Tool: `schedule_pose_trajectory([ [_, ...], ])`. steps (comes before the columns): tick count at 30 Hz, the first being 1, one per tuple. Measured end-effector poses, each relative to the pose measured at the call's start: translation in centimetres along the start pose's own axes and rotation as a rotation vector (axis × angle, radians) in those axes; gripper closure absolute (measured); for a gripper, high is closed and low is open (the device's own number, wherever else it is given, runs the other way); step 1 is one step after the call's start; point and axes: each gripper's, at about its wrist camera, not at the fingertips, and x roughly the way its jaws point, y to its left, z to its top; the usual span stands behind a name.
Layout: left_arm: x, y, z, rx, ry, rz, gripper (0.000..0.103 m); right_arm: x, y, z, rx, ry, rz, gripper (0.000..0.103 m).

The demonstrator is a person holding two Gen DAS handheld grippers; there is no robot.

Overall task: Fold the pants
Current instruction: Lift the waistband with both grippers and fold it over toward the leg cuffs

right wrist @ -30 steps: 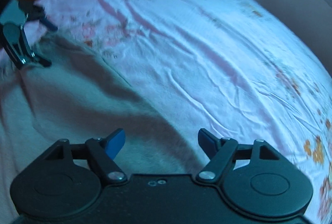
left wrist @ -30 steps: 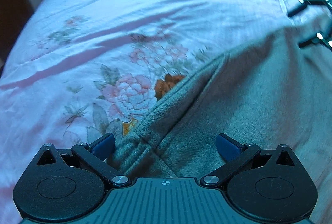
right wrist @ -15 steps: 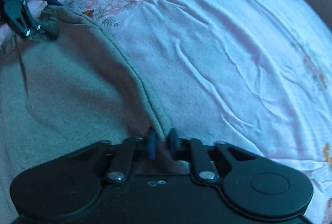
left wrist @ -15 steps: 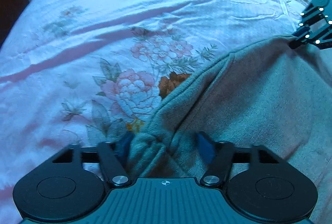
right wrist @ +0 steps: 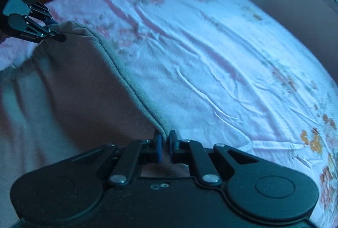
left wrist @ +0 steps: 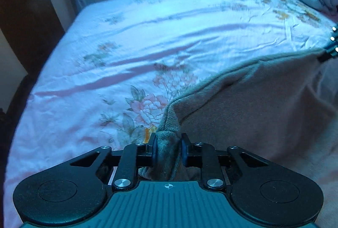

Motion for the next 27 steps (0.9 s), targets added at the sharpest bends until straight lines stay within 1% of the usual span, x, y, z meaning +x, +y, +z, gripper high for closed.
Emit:
schedule_pose_trajectory([
  [5,-4.9,-1.2,-1.4,0.037,-0.046,0.025,0.081,-4.5,3.0,-2.4,0.027,-0.074,-0.019,0.103],
  [8,-7.7,-2.3,-2.9,0.074,-0.066,0.043,0.081,-6.7,4.9,-4.0,0.040,-0.098,-0.031,0.103],
  [13,-11.8,-3.9,-6.1,0.121,-0.091,0.066,0.081,-10.1,8.2,-6.9,0.080,-0.147,-0.045,0.103],
  [17,-14.9,-5.1,-9.0,0.152,-0.111,0.089,0.081,-12.6,11.1,-8.9,0.083,-0.187,-0.061,0.103],
  [21,-17.0,-6.0,-12.3,0.192,-0.101,0.114,0.081,-14.6,14.6,-10.8,0.062,-0.217,-0.059,0.103],
  [25,-17.3,-7.7,-15.8,0.256,-0.062,0.138,0.081,-15.0,18.2,-12.9,0.050,-0.197,-0.038,0.103],
  [27,-17.0,-8.5,-17.2,0.274,-0.042,0.147,0.081,-14.6,19.3,-14.1,0.072,-0.180,-0.020,0.103],
])
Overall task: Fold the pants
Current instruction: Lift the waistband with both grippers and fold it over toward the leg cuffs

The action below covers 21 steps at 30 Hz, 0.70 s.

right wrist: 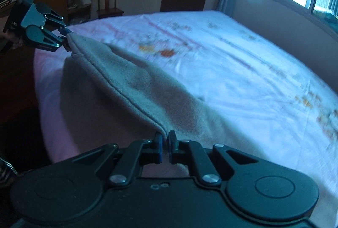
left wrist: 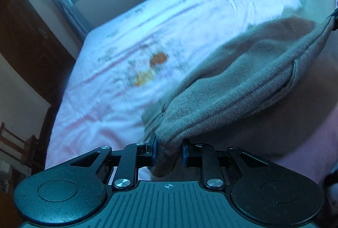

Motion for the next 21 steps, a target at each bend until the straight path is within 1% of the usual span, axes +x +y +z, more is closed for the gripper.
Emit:
schedule_pose_trajectory([
  [2,0.4,-1.0,-1.1,0.017,0.020,0.010,0.081,0.2,1.2,-1.3,0.022,0.022,0.014,0.103],
  [6,1.2,-2.5,-2.1,-0.004,0.044,0.042,0.079,1.4,3.1,-3.2,-0.007,0.058,-0.002,0.103],
  [7,1.2,-2.7,-2.2,-0.021,0.048,0.050,0.074,1.8,3.3,-3.6,-0.006,0.066,-0.005,0.103],
  [8,1.2,-2.7,-2.3,-0.044,0.055,0.053,0.071,2.3,3.4,-3.9,-0.001,0.077,-0.006,0.103],
  [9,1.0,-2.5,-2.3,-0.085,0.061,0.044,0.062,2.7,3.6,-4.2,-0.002,0.091,-0.008,0.103],
  [10,0.7,-2.2,-2.6,-0.128,0.063,0.027,0.050,3.0,3.7,-4.5,0.000,0.101,-0.009,0.098],
  [11,0.3,-1.8,-2.9,-0.178,0.066,0.013,0.044,3.1,3.8,-4.7,0.009,0.105,-0.005,0.095],
  [12,-0.1,-1.2,-3.2,-0.240,0.073,0.000,0.035,3.1,4.0,-5.0,0.017,0.104,0.001,0.092],
  [14,-0.9,0.2,-4.1,-0.378,0.084,-0.036,0.034,2.9,4.0,-5.0,0.034,0.094,0.002,0.090],
  [16,-1.7,2.0,-5.1,-0.571,0.096,-0.079,0.033,2.5,3.7,-5.0,0.061,0.081,0.005,0.089],
  [18,-2.4,3.8,-6.4,-0.786,0.100,-0.144,0.033,2.1,3.3,-5.1,0.097,0.069,0.010,0.088],
  [21,-2.8,5.4,-8.4,-1.108,0.065,-0.266,0.032,1.1,2.6,-5.4,0.165,0.053,0.022,0.084],
])
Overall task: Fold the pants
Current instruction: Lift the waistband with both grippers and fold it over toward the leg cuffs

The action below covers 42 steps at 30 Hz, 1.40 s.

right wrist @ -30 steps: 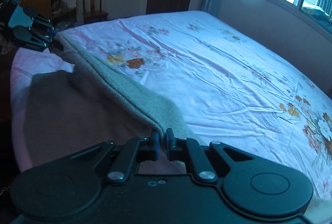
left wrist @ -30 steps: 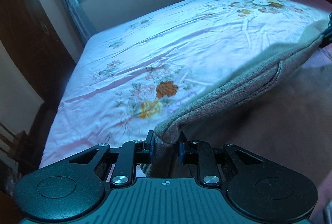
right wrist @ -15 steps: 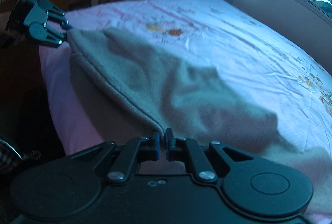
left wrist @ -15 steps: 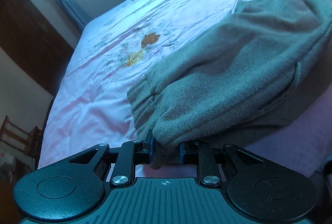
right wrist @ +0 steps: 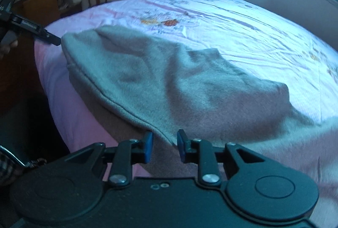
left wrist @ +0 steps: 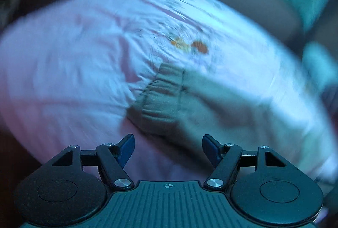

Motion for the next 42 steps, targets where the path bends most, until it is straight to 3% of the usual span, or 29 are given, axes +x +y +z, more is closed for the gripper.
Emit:
schedule_pose_trajectory([
  [2,0.3,0.8,-0.1,-0.147,0.012,-0.045,0.031,-0.5,-0.6,-0.1,0.061,-0.006,0.012,0.072],
  [4,1.5,0.7,-0.5,-0.216,0.058,-0.062,0.030,-1.2,-1.4,-0.4,0.136,-0.014,0.018,0.061],
  [8,3.9,0.0,-1.8,-0.300,0.096,-0.084,0.030,-1.6,-3.8,-1.1,0.327,-0.005,0.046,0.058],
  [11,4.5,-1.3,-1.6,-0.281,0.030,-0.080,0.030,-1.6,-5.9,-1.9,0.487,0.015,0.057,0.058],
  [12,4.7,-2.0,-1.6,-0.254,0.016,-0.069,0.033,-1.6,-6.5,-2.2,0.548,0.023,0.058,0.058],
  [13,4.8,-2.4,-1.5,-0.232,0.017,-0.061,0.049,-1.5,-7.1,-2.4,0.603,0.031,0.058,0.058],
  [15,5.4,-3.3,-1.6,-0.192,0.028,-0.033,0.066,-0.9,-7.7,-2.6,0.661,0.059,0.050,0.058],
  [17,5.7,-3.5,-1.5,-0.162,0.024,-0.013,0.066,-0.4,-7.6,-2.3,0.662,0.087,0.028,0.058],
  [19,5.9,-3.7,-1.6,-0.141,0.018,0.004,0.076,0.1,-7.0,-1.9,0.672,0.106,0.027,0.058],
  [21,6.1,-3.5,-1.6,-0.144,0.018,0.016,0.080,0.6,-6.8,-1.9,0.719,0.118,0.065,0.058],
  [24,6.2,-3.2,-1.9,-0.129,0.020,0.034,0.085,1.4,-6.3,-1.8,0.790,0.137,0.082,0.068],
  [26,6.1,-3.4,-2.3,-0.104,0.010,0.049,0.087,1.7,-6.2,-1.9,0.837,0.126,0.075,0.093],
  [28,6.0,-3.9,-2.1,-0.083,-0.012,0.053,0.090,2.1,-6.1,-1.9,0.881,0.121,0.085,0.100],
  [31,5.7,-4.1,-1.4,-0.063,-0.040,0.050,0.090,1.8,-5.4,-1.3,0.859,0.082,0.065,0.103],
  [34,5.5,-3.8,-0.3,-0.060,-0.059,0.042,0.091,0.5,-3.9,0.3,0.732,0.026,0.020,0.103],
  [38,5.1,-3.3,0.6,-0.047,-0.091,0.043,0.090,-0.7,-3.1,1.4,0.682,-0.014,0.033,0.103],
  [42,6.5,-2.0,-0.5,-0.074,-0.028,0.064,0.090,-0.2,-2.4,1.2,0.643,0.005,0.029,0.103],
])
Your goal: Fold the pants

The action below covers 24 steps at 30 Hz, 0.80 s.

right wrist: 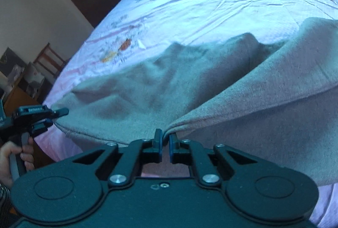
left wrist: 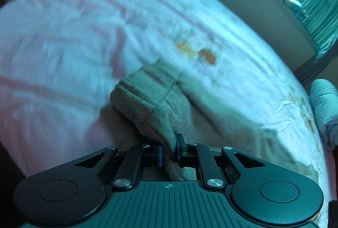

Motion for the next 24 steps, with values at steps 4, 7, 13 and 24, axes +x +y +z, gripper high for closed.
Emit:
schedule_pose_trajectory([
  [4,1.0,0.9,-1.8,-0.007,0.028,-0.004,0.090,1.5,-1.3,-1.2,0.021,0.058,-0.024,0.103],
  [7,0.6,0.9,-2.0,-0.026,0.034,-0.021,0.088,1.5,-1.5,-1.7,0.007,0.065,-0.040,0.103],
  [13,-1.5,0.1,-2.2,0.005,0.000,-0.012,0.060,1.7,-1.0,-2.1,-0.065,0.021,-0.094,0.102],
  [24,-4.6,-9.6,-6.5,0.223,0.050,-0.156,0.056,0.1,-2.7,-1.7,0.039,0.006,-0.045,0.088],
])
